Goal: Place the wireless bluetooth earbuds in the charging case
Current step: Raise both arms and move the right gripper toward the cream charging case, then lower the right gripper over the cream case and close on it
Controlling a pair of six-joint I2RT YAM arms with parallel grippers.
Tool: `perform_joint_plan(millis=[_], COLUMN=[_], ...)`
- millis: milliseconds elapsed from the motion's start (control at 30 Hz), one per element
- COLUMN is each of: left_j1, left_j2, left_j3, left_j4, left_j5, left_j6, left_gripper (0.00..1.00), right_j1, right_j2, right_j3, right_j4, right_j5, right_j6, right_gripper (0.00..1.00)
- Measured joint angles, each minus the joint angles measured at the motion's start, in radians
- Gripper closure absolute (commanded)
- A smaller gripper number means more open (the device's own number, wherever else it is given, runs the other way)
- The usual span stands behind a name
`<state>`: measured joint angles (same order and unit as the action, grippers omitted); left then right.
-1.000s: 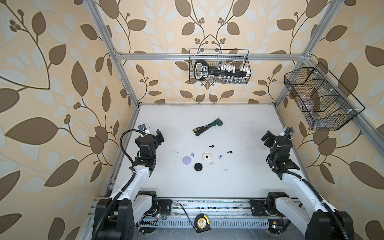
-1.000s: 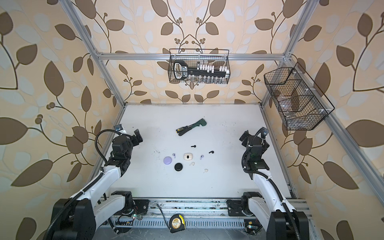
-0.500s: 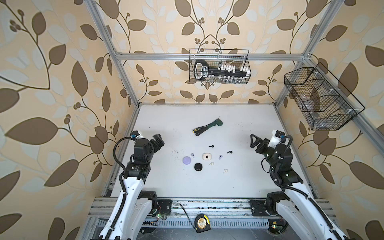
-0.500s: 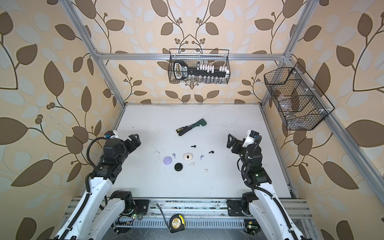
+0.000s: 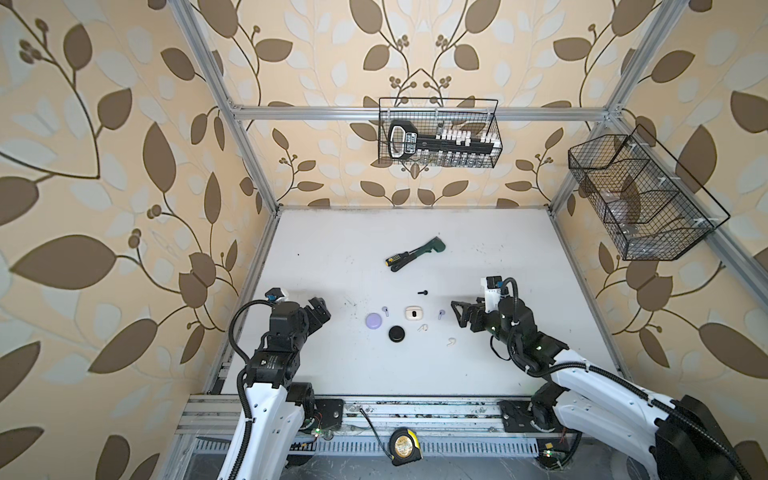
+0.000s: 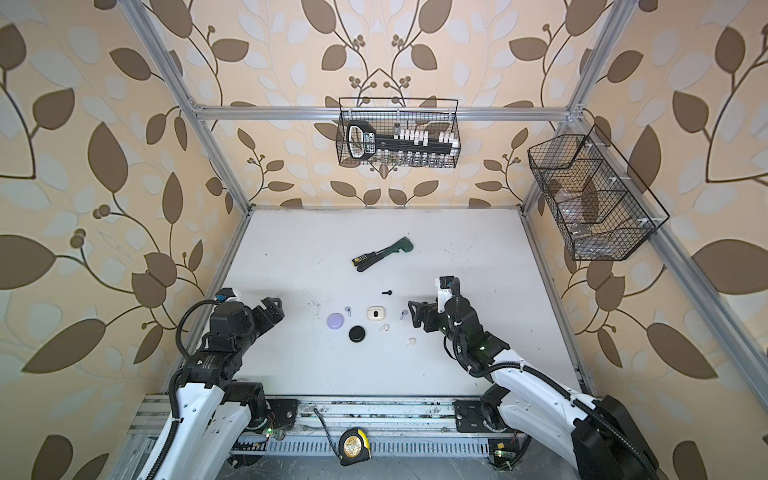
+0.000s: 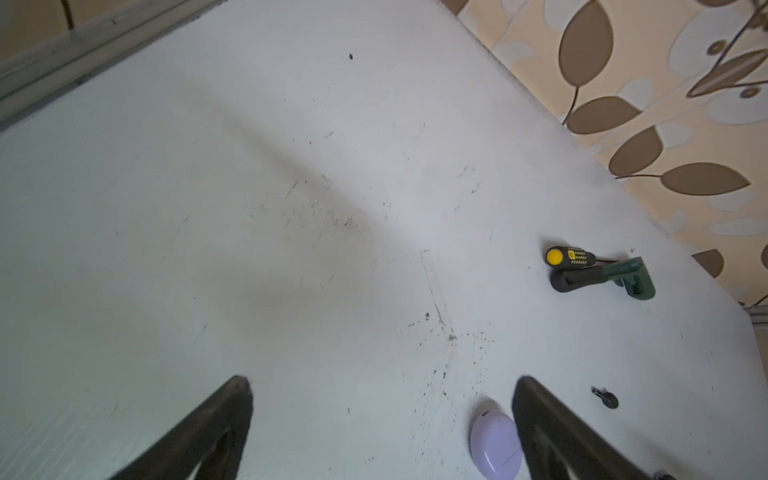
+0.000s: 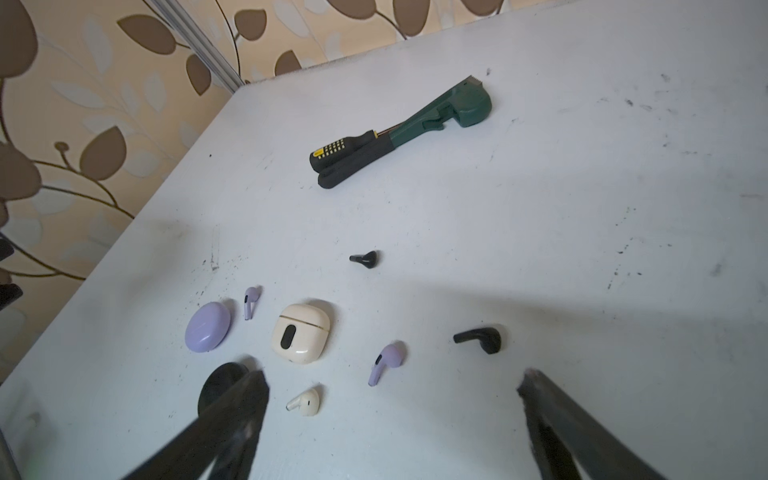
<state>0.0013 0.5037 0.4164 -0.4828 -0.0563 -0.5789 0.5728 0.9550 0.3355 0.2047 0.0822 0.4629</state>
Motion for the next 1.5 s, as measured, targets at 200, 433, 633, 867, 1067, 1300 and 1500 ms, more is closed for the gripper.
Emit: perform_joint_plan(millis=[200,433,633,867,1067,1300,1500], left_j1=[0.0,0.0,0.0,0.0,0.0,0.0,0.0], left_j2=[0.047,0.04,0.04,0.018,-0.003,-0.006,-0.006], left_j3=[-0.003,-0.007,-0.007,-0.013,-0.014,-0.014,-0.014], left_j4=[0.049,0.069,0.069,0.068,0.066,0.066,0.066], left_j5=[0.05,0.076,0.076,0.076,0.076,0.076,0.076], left_j6=[0.002,0.002,0.001,0.0,0.0,0.0,0.0], left_gripper=[0.01,0.01,0.01,0.01,0.01,0.01,0.01], right_j1=[0.066,0.16,0.174,0.179,0.179,0.179,0.193], right_j2=[0.115,0.322,0.506,0.653,0.785,0.845,0.845], right_j3=[0.084,0.197,0.297,0.378,0.468,0.514,0.508], right_j4=[0.023,0.042,0.039,0.027,0.016,0.015,0.014], right_j5=[-0.005,-0.016,-0.038,-0.089,-0.135,-0.173,-0.175], right_j6=[-0.044,-0.076,-0.095,-0.12,-0.132,-0.144,-0.144], right_gripper=[0.11,0.11,0.11,0.12,0.13,0.16,0.21])
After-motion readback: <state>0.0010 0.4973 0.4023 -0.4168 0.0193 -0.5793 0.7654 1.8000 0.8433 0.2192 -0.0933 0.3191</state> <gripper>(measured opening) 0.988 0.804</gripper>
